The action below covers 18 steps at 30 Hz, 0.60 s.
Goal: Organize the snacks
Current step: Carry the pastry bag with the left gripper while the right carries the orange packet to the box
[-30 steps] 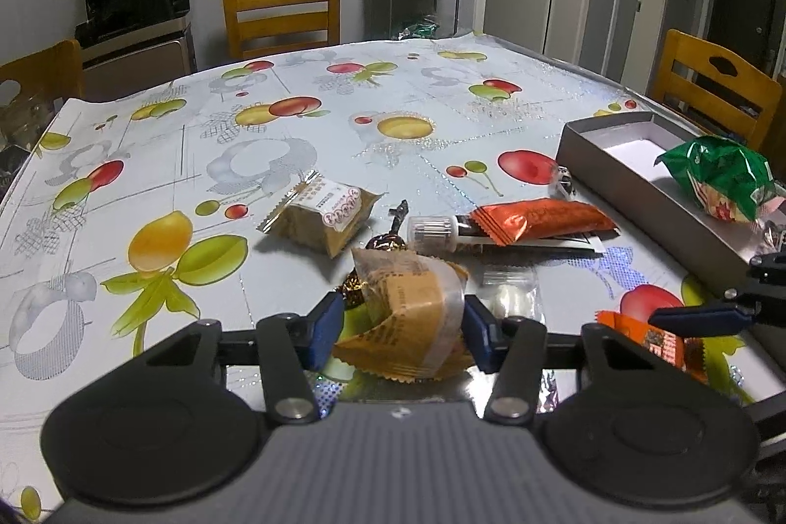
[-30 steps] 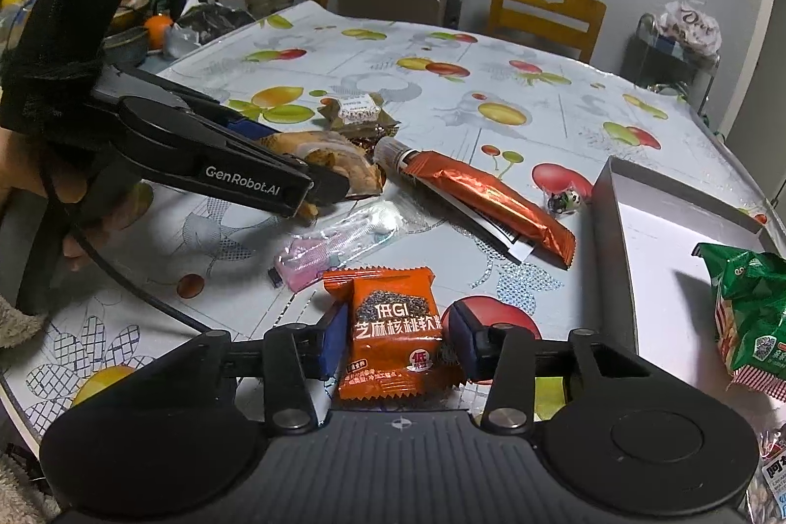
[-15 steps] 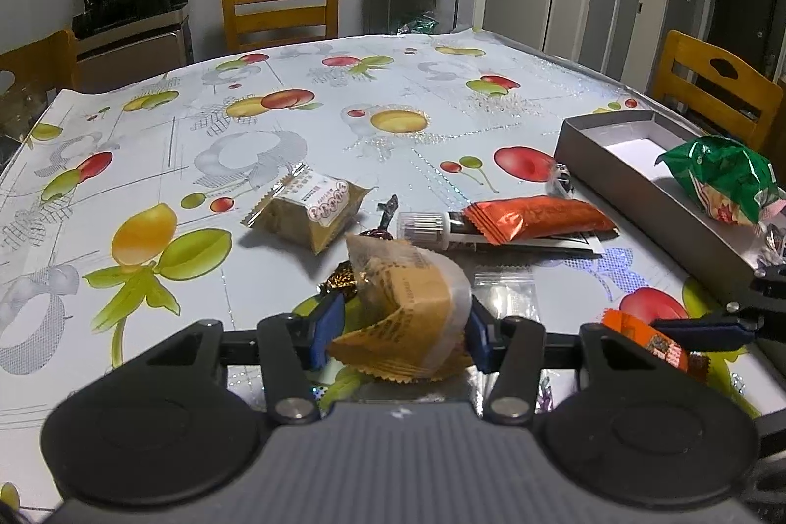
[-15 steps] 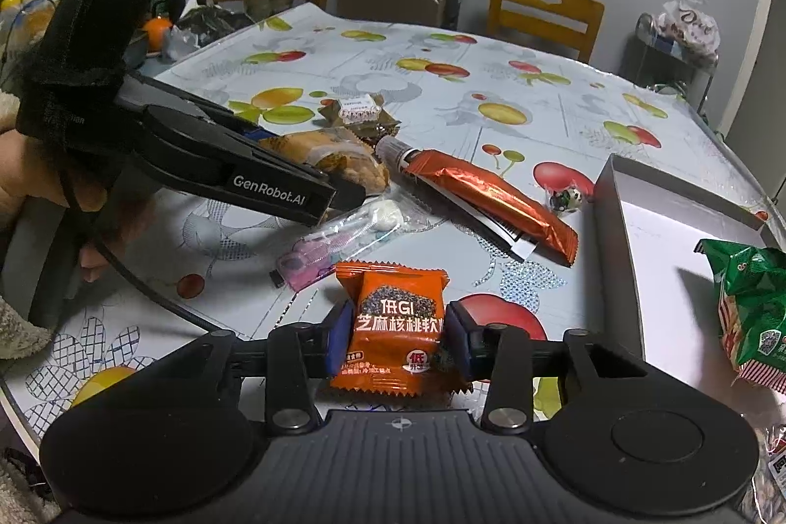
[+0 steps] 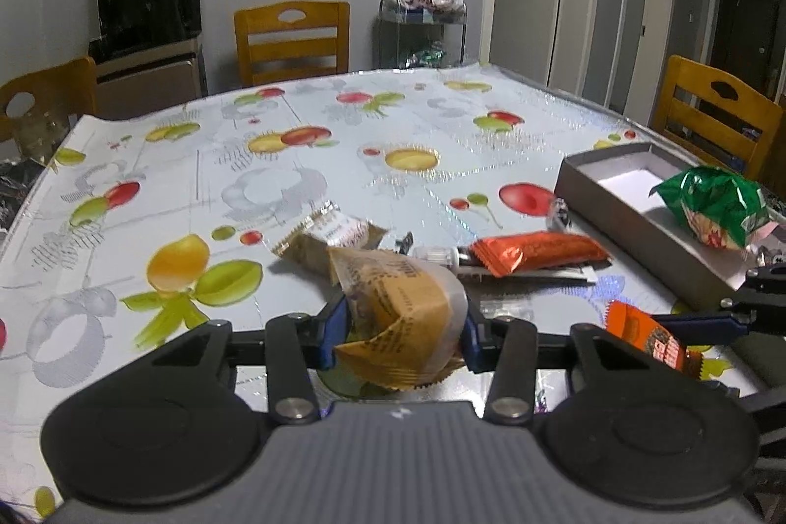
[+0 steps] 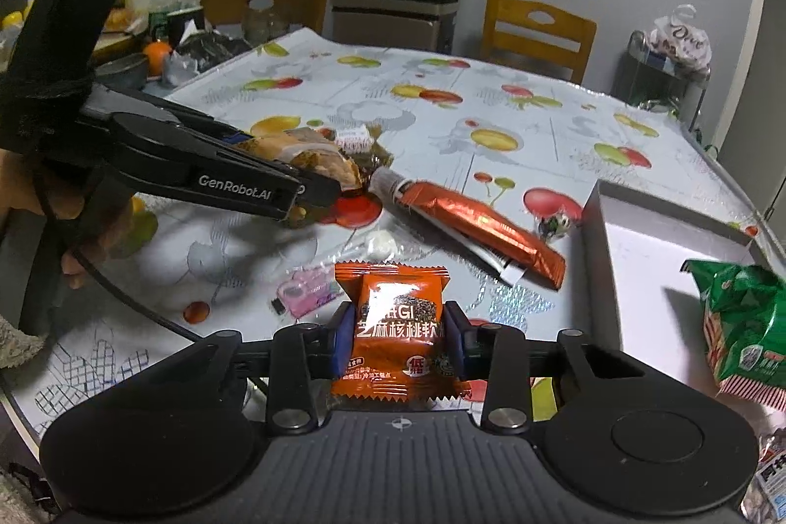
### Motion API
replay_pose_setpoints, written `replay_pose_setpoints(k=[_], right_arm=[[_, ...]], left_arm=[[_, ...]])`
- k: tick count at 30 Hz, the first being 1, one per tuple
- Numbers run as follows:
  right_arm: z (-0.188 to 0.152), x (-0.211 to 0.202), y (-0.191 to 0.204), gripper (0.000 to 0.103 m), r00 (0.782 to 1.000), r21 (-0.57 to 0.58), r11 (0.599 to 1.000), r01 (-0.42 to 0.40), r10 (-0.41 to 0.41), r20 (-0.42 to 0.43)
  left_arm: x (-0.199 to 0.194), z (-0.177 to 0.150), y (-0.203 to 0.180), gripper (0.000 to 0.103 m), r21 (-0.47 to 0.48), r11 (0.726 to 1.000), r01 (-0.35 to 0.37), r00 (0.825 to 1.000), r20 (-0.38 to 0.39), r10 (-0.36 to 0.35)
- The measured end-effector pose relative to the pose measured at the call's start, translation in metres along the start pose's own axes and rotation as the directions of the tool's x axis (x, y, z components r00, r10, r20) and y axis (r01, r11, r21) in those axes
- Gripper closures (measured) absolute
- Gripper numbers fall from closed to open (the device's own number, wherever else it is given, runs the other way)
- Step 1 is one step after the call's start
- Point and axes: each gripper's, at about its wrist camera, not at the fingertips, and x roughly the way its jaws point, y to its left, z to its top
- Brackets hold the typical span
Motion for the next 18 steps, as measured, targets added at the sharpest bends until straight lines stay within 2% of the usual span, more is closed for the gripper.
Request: replay_pose_setpoints(k=[8, 18], right_arm=[[0.010, -0.010, -0.009, 0.065, 1.000, 0.046, 0.999, -0.024, 0.023, 0.013], [0.021, -0.026, -0.020, 0.065, 0.998, 0.068, 0.998, -0.016, 0.012, 0.060]], left_arm=[[-0.022, 0.012, -0.005, 0.060, 0.008, 1.000, -0.001, 0.999, 0.032, 0.000], [-0.047, 0.030, -0.021, 0.060, 0.038, 0.999, 0.014, 0.997, 0.080, -0.017]])
